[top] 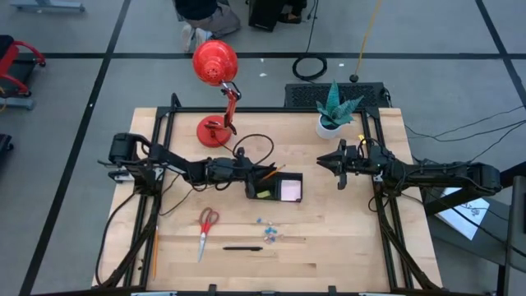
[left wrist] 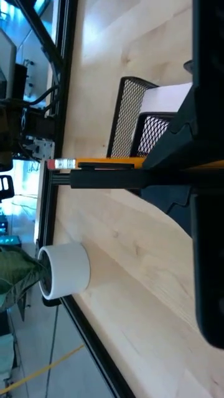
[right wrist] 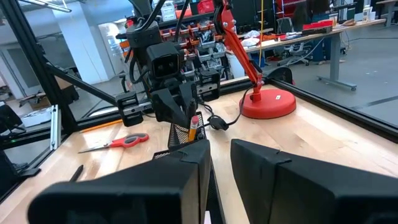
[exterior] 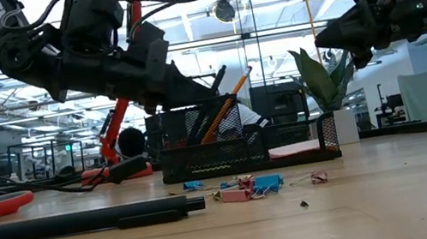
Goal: Pick and place office supplies into organizer
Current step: Put the black pen into the black desk organizer
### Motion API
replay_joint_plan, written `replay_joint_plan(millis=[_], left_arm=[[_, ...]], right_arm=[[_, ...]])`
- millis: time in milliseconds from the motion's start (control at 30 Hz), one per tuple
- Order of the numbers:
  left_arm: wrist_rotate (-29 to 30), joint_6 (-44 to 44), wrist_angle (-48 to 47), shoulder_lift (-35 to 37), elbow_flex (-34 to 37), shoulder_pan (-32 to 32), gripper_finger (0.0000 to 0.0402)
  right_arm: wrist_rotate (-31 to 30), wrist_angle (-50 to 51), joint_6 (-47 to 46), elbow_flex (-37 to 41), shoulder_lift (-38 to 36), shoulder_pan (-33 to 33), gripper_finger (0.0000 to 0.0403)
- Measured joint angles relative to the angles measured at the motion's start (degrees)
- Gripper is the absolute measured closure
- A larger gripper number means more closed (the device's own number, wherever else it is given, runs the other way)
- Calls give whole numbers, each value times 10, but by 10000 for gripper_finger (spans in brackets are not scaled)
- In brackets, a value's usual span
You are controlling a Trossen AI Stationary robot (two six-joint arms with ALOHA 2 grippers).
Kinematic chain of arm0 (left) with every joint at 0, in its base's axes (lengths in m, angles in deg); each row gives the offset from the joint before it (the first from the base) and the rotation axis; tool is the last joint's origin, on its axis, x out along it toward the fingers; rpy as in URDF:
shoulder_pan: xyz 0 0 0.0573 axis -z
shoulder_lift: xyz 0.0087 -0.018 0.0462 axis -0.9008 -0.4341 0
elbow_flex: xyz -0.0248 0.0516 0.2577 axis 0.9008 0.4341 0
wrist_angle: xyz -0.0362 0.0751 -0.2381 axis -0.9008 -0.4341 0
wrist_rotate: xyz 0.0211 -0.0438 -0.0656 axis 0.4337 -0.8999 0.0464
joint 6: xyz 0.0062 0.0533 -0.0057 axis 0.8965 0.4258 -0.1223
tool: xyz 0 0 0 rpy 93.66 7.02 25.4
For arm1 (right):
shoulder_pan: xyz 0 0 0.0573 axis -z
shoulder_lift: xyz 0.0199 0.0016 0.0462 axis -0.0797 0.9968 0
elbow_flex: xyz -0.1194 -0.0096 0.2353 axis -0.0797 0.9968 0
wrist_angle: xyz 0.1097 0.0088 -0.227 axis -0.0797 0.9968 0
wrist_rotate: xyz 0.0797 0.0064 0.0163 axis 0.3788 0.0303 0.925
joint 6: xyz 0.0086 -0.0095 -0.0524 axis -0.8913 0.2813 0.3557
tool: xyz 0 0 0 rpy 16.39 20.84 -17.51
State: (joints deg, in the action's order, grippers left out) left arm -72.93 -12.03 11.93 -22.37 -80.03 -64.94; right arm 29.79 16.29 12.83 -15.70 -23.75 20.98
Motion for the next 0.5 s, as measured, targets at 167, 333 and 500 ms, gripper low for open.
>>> replay_joint_plan(millis=[167, 333, 500], left_arm=[[-8, -1, -1, 0, 0, 0, 372], [-21, -5, 16, -1, 1, 1, 354], [-43, -7, 26, 5, 2, 0, 312]], right_arm=[[0, -4, 0, 0, 0, 0, 344], [0, -4, -2, 0, 0, 0, 344], [0, -4, -7, 0, 0, 0, 344]])
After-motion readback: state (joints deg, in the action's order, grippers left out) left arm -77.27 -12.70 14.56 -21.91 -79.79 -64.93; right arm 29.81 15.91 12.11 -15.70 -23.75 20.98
